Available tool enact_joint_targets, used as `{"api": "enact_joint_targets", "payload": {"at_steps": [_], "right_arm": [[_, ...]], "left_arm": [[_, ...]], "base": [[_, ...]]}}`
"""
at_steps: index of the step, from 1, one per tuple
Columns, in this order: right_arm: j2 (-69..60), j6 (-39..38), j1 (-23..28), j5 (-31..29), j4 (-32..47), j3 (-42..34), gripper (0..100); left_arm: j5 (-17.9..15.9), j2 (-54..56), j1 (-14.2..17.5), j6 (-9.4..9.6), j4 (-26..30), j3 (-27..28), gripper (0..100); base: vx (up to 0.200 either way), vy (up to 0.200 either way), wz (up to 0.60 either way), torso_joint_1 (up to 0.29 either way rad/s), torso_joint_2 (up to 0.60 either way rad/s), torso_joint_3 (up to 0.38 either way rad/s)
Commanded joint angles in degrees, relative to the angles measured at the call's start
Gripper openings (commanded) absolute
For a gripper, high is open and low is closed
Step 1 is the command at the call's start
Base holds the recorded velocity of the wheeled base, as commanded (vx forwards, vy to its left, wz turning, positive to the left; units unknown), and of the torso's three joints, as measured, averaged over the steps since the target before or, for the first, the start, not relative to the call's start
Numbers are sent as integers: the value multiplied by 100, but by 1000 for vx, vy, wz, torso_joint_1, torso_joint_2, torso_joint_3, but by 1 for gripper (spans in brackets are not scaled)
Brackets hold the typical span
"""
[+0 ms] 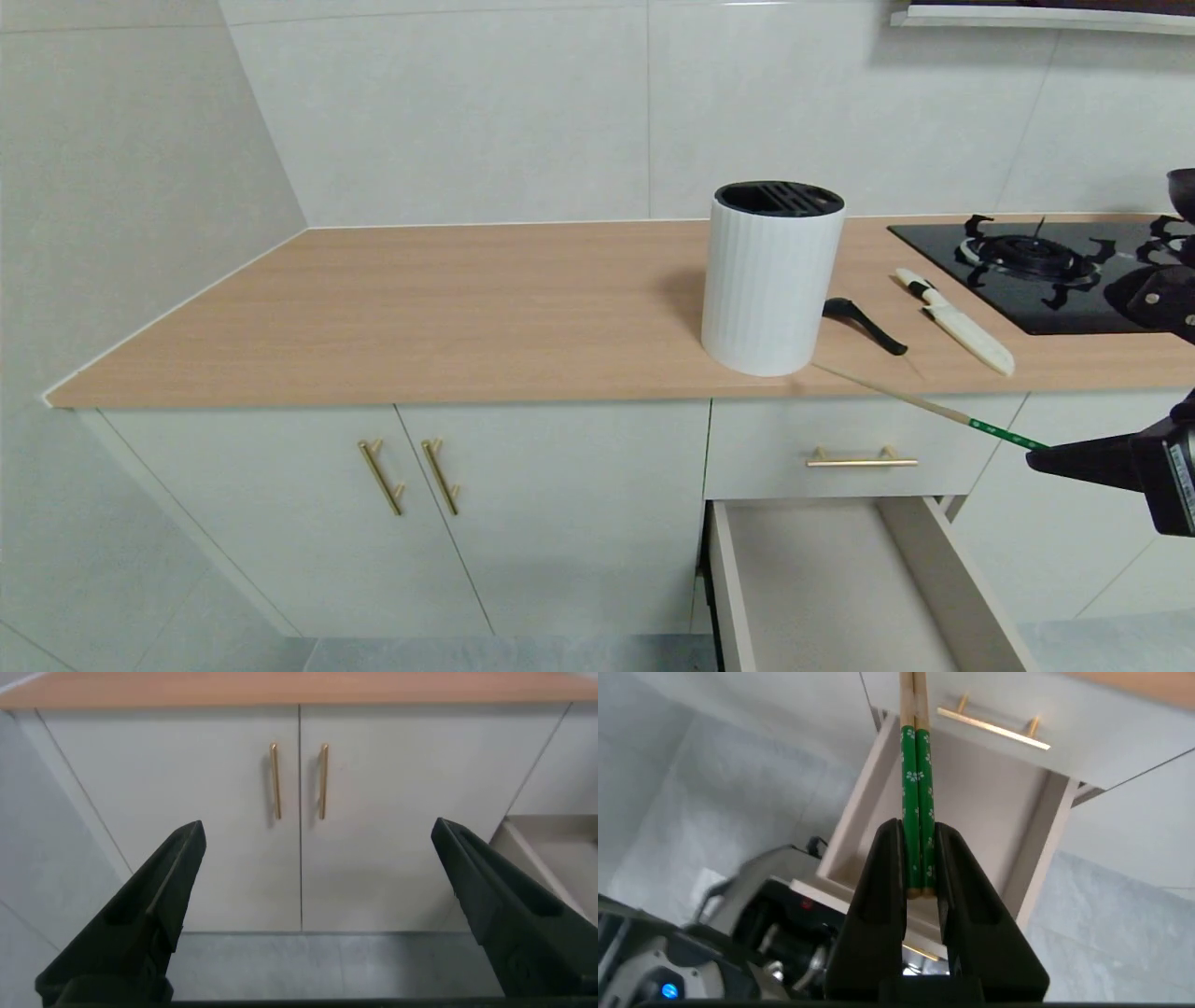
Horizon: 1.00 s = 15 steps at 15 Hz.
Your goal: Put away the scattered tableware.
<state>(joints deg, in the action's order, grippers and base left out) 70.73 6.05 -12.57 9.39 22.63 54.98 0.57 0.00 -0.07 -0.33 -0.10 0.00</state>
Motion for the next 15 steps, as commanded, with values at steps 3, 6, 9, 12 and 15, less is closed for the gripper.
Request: {"api": "enact_joint_targets", "payload": {"at_steps": [3, 6, 9, 12, 15], "right_arm": [[46, 11, -202, -7, -4, -110, 0], [240, 11, -352, -51, -13, -154, 0], [389, 11, -352, -51, -13, -154, 0], [556, 2, -360, -60, -30, -154, 0], [802, 2, -352, -60, -48, -154, 0]], "left_arm": [[4, 0, -1, -2, 1, 0, 100], [4, 0, -1, -2, 1, 0, 100], [4, 0, -1, -2, -8, 0, 100], [4, 0, -1, -2, 1, 0, 100], [4, 0, -1, -2, 1, 0, 100]], "base": [[0, 0, 0, -194, 473, 263], [0, 0, 0, -193, 482, 281], [0, 0, 0, -185, 471, 294], [0, 0, 0, -170, 463, 295], [0, 0, 0, -154, 453, 305]]}}
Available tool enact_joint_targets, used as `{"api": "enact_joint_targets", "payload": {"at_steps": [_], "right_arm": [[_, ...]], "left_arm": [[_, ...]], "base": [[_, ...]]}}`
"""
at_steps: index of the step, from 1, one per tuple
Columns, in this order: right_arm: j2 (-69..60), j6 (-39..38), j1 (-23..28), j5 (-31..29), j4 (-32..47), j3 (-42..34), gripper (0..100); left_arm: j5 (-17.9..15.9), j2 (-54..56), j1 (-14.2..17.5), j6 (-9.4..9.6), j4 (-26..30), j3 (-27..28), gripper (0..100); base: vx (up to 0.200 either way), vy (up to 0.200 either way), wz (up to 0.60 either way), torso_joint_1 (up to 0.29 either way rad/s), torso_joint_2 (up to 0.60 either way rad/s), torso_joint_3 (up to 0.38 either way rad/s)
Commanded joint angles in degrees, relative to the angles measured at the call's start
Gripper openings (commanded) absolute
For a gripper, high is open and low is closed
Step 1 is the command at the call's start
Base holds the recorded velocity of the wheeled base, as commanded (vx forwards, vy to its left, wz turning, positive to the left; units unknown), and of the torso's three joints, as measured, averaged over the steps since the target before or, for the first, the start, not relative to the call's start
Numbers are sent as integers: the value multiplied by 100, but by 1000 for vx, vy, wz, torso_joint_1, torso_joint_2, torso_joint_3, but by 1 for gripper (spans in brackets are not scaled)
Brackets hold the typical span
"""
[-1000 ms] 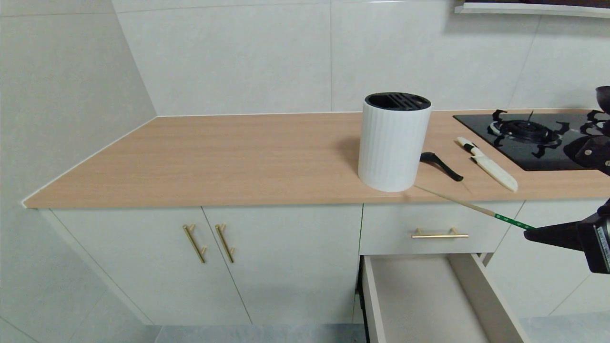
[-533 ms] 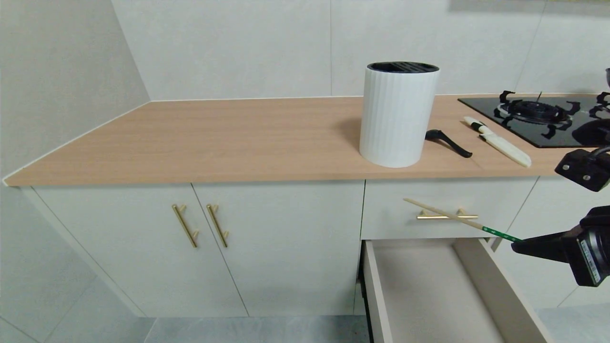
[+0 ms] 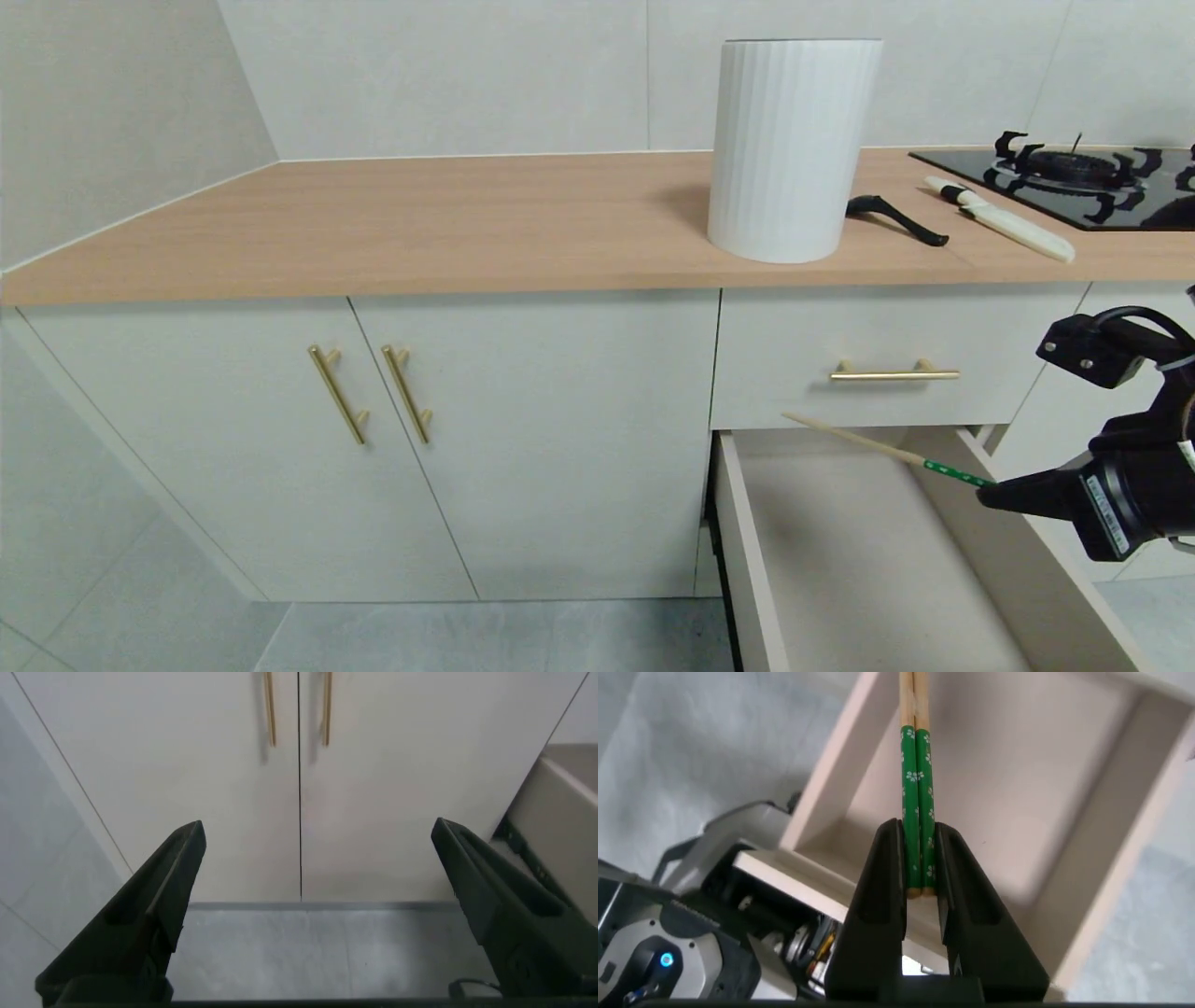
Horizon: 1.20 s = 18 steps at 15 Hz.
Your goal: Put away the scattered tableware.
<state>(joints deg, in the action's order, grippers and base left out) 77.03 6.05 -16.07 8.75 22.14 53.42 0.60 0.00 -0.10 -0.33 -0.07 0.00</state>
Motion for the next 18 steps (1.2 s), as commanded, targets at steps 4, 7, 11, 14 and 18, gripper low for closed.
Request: {"api": "enact_joint_targets", "payload": {"at_steps": [4, 7, 11, 14, 18], "right_arm": [[515, -7, -2, 4, -8, 2, 0], [831, -7, 7, -14, -43, 11, 0], [1376, -42, 7, -207, -403, 19, 0], [1930, -112, 16, -480, -904, 11, 0], [2712, -965, -230, -1007, -1203, 380, 0]], "left_arm": [[2, 0, 1, -2, -1, 0, 100], [2, 0, 1, -2, -10, 0, 100], [2, 0, 1, -2, -10, 0, 100], [2, 0, 1, -2, -1, 0, 100], [2, 0, 10, -2, -1, 0, 100]], "base": [[0, 0, 0, -91, 350, 247], [0, 0, 0, -15, 52, 23], [0, 0, 0, 0, 0, 0], [0, 0, 0, 0, 0, 0], [0, 0, 0, 0, 0, 0]]}}
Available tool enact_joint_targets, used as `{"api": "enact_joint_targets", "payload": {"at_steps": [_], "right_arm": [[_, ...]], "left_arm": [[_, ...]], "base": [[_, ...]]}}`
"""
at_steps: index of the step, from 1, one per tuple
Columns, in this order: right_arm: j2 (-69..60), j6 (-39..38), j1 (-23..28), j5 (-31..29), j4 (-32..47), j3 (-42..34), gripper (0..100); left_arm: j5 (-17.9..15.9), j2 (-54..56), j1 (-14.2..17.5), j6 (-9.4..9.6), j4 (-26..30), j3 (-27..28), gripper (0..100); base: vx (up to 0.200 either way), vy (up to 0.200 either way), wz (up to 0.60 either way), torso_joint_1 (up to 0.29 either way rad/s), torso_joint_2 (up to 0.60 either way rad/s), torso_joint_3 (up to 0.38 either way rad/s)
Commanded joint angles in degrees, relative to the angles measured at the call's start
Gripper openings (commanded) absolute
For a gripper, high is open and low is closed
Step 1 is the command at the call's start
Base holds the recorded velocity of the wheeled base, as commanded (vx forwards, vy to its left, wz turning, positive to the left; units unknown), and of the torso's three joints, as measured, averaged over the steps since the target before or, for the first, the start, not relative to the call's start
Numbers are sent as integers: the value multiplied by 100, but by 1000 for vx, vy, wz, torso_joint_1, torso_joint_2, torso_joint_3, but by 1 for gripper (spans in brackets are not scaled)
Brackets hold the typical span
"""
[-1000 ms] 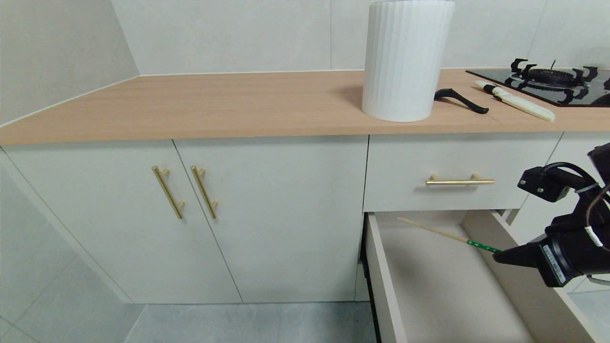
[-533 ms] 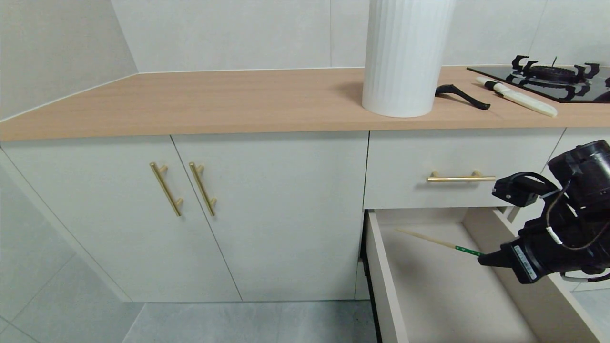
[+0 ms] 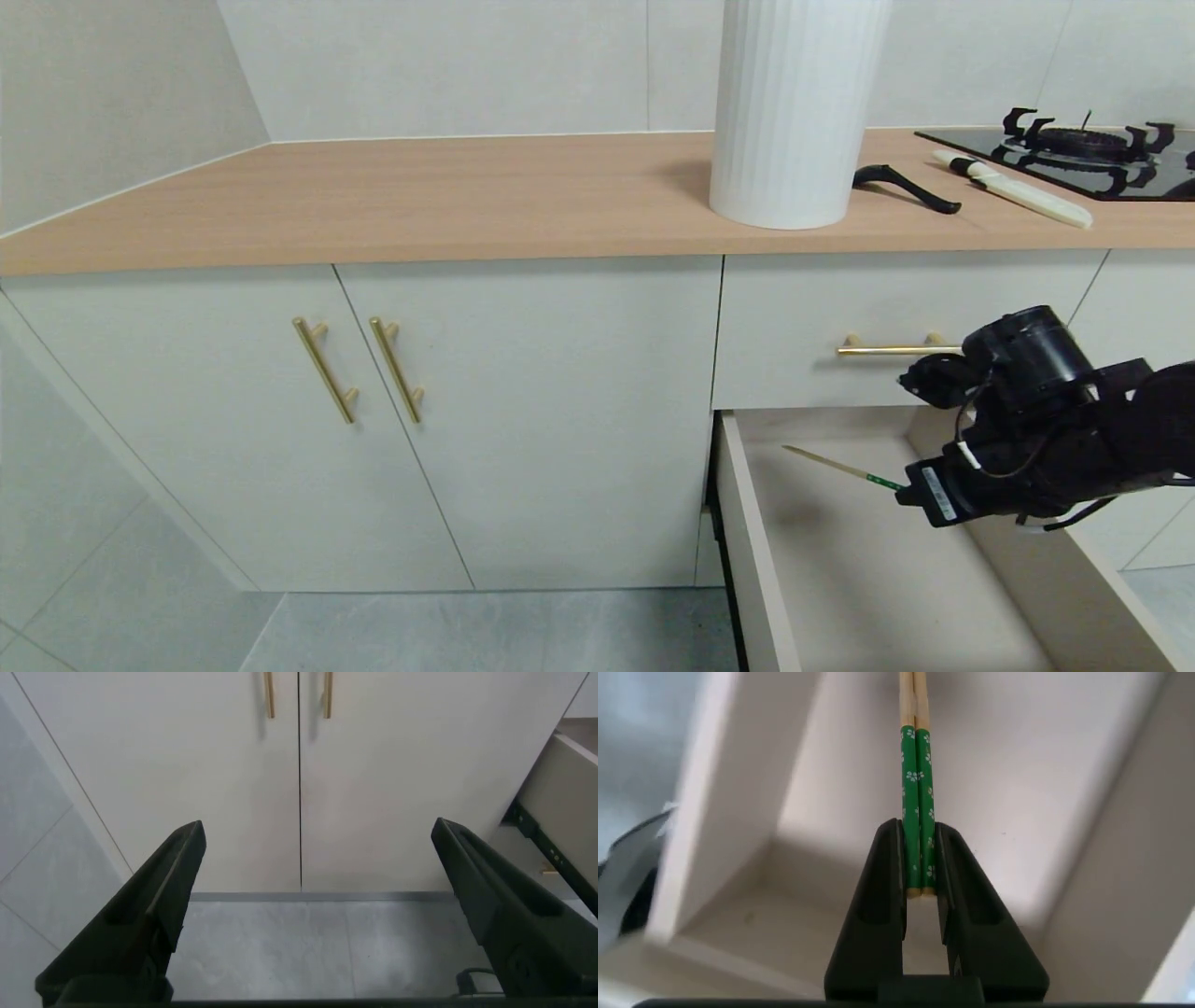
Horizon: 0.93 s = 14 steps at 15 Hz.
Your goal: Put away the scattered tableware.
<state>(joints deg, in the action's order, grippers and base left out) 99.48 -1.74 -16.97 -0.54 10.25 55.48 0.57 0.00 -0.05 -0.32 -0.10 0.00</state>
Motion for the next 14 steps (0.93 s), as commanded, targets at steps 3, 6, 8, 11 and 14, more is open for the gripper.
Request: {"api": "enact_joint_targets", "payload": {"at_steps": [3, 6, 8, 11, 14], "right_arm": [[1100, -810, -333, -307, -32, 525, 0], [1724, -1021, -483, -649, -806, 455, 0], [1988, -1065, -492, -869, -1016, 420, 0], [2287, -1056, -535, -878, -990, 411, 0], [2770, -1021, -597, -887, -981, 411, 0]], "left_arm": [[4, 0, -4, -3, 1, 0, 100], [4, 0, -4, -3, 1, 0, 100], [4, 0, -4, -3, 1, 0, 100], [4, 0, -4, -3, 1, 0, 100], [4, 0, -4, -3, 1, 0, 100]], "base": [[0, 0, 0, 0, 0, 0], [0, 0, 0, 0, 0, 0], [0, 0, 0, 0, 0, 0], [0, 0, 0, 0, 0, 0], [0, 0, 0, 0, 0, 0]]}}
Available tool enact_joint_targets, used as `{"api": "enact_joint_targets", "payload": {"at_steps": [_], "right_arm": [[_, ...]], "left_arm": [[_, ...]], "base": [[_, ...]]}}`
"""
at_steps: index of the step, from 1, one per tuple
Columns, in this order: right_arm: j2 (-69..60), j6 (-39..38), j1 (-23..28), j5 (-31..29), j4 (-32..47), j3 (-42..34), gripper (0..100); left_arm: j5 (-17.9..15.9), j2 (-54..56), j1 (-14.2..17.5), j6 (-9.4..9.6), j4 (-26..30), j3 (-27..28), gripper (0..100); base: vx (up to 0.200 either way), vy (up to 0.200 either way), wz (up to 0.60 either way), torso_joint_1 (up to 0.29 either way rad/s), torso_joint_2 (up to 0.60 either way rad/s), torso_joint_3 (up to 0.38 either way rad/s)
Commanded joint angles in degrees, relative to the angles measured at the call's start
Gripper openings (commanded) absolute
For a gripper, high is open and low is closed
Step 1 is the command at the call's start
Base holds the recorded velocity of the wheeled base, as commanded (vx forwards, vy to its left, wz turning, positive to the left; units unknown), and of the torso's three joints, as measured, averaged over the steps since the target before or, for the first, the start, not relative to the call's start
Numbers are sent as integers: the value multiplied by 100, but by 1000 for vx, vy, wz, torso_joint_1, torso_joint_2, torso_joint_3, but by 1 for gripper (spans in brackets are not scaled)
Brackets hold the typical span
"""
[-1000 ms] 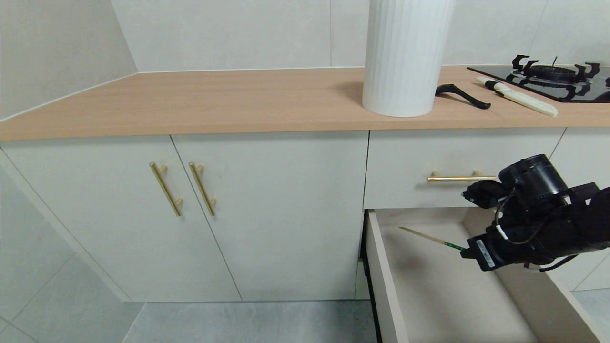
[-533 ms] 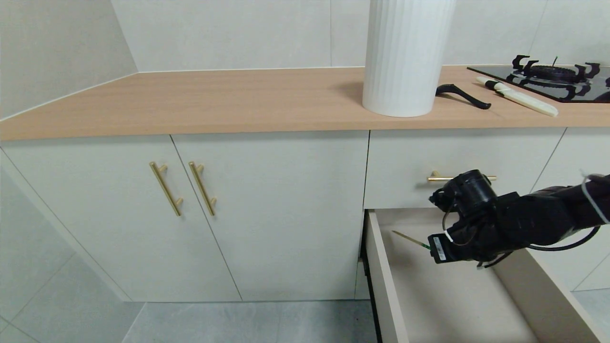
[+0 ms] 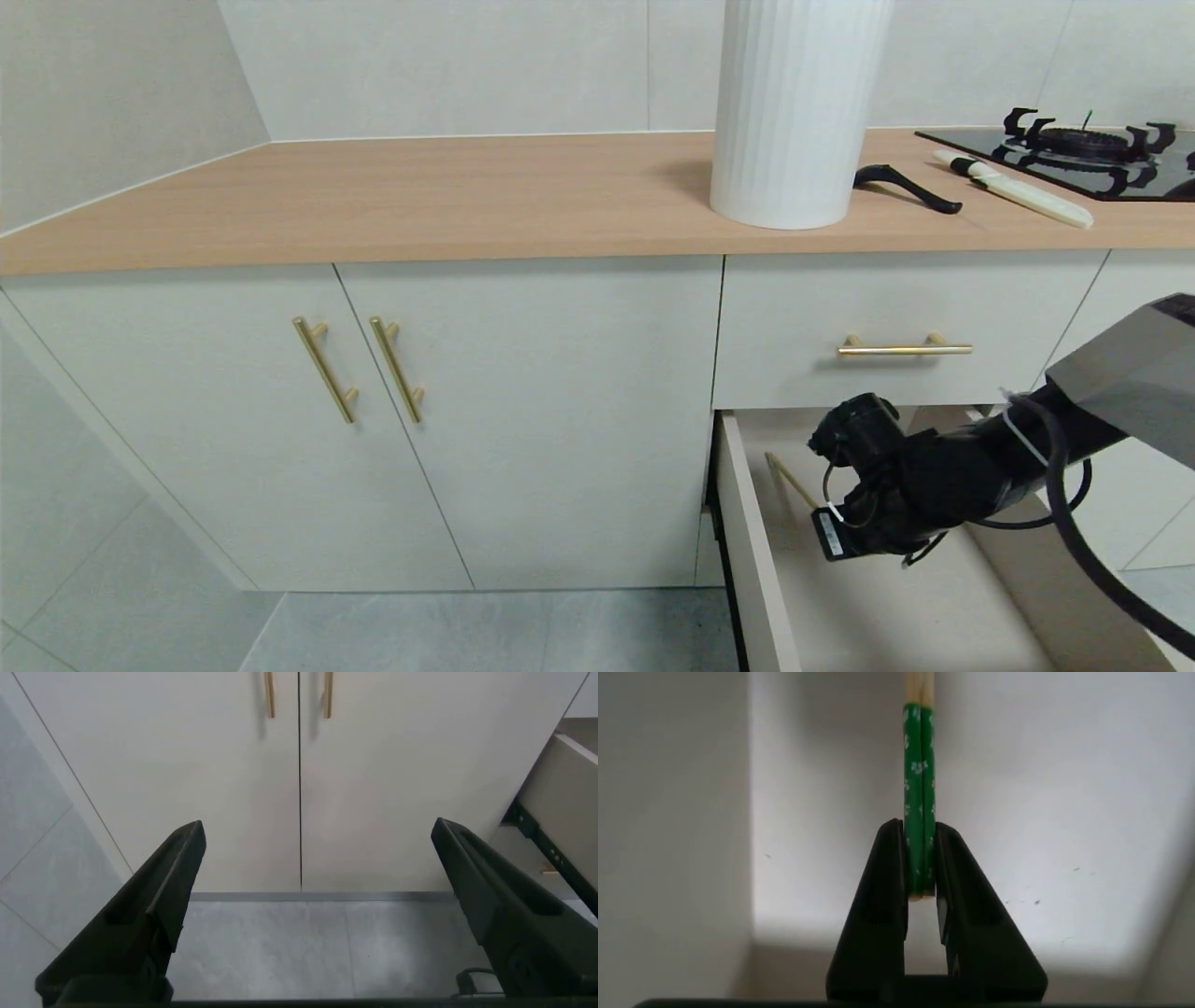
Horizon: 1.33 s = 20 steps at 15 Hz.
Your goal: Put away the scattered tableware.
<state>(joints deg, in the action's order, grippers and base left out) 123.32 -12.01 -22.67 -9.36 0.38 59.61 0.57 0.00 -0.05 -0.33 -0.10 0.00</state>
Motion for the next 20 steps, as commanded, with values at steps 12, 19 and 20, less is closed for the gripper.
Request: {"api": "enact_joint_targets", "payload": {"at_steps": [12, 19, 20], "right_arm": [[1124, 14, -132, -171, -38, 94, 0], [1027, 5, -132, -171, -29, 86, 100], [843, 5, -132, -171, -3, 42, 100]], "left_arm": [[4, 0, -4, -2, 1, 0, 100], [4, 0, -4, -2, 1, 0, 100], [4, 0, -4, -2, 1, 0, 100]], "base": [[0, 0, 0, 0, 0, 0], [0, 0, 0, 0, 0, 0], [0, 0, 0, 0, 0, 0]]}}
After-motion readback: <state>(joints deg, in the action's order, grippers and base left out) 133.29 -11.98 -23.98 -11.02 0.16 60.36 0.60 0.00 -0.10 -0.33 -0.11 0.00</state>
